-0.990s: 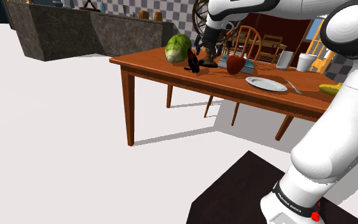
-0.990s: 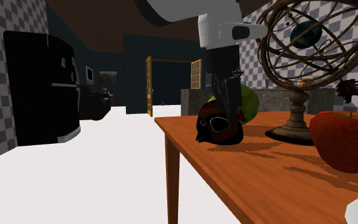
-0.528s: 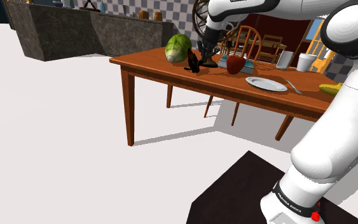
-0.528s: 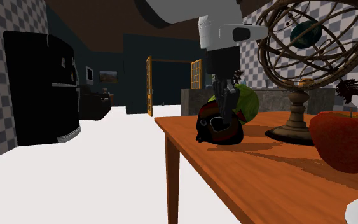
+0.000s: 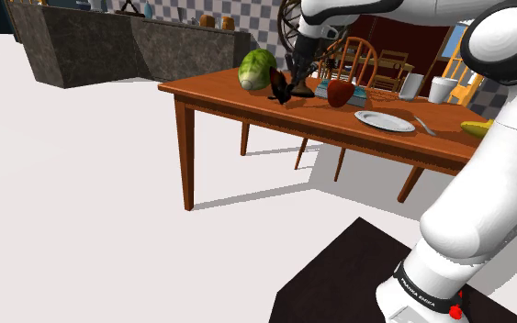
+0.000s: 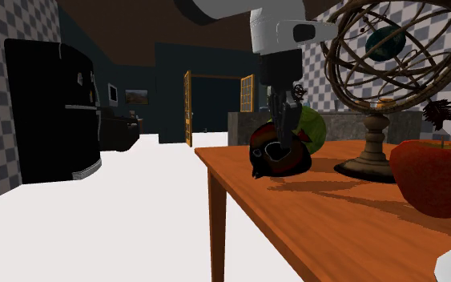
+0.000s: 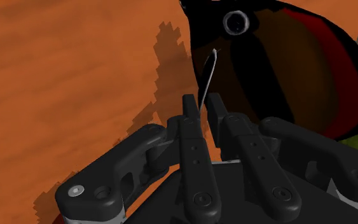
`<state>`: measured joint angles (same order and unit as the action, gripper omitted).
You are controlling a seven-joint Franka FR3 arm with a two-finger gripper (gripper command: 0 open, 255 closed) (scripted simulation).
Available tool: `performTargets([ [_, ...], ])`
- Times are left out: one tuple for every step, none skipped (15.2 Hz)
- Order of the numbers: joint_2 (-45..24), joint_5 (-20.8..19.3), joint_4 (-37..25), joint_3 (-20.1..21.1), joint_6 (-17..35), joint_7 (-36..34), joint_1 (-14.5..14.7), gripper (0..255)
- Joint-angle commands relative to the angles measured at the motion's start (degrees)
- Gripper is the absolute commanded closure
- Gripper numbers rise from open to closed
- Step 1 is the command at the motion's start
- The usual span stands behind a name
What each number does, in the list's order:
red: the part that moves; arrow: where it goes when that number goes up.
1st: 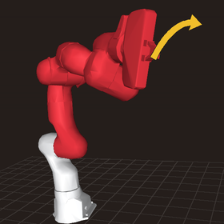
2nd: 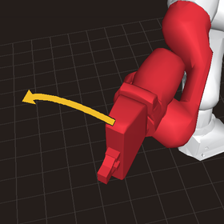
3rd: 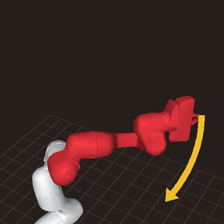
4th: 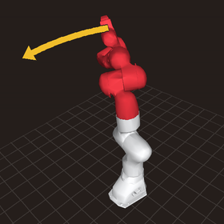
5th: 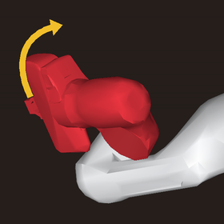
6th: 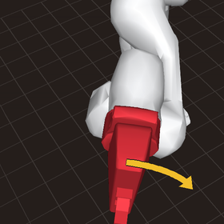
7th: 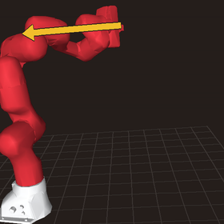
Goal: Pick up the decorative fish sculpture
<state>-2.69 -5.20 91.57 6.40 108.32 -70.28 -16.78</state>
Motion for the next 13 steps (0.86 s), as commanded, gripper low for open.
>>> performTargets([
  [-0.06,0.02,-1.62,0.02,-1.52,0.11,0.02,255],
  [-0.24,0.02,-2.62,0.03,-2.34,0.15,0.04,255],
  [-0.44,0.01,-3.65,0.04,-3.18,0.20,0.06,255],
  [-0.65,-0.01,-4.70,0.06,-4.02,0.25,0.08,255],
  [-0.88,-0.02,-5.78,0.07,-4.86,0.29,0.10,255],
  [-1.13,-0.04,-6.88,0.09,-5.72,0.33,0.12,255],
  [-1.40,-0.07,-8.02,0.10,-6.59,0.38,0.15,255],
  [-1.69,-0.09,-9.18,0.12,-7.46,0.42,0.17,255],
  [-2.00,-0.12,-10.37,0.14,-8.35,0.46,0.20,255],
  [-2.33,-0.16,-11.60,0.16,-9.25,0.50,0.24,255],
  [-2.69,-0.20,-12.87,0.17,-10.16,0.54,0.27,255],
  [-2.73,-0.21,-13.04,0.18,-10.29,0.55,0.28,255],
  [-2.74,-0.21,-13.06,0.18,-10.30,0.55,0.28,255],
])
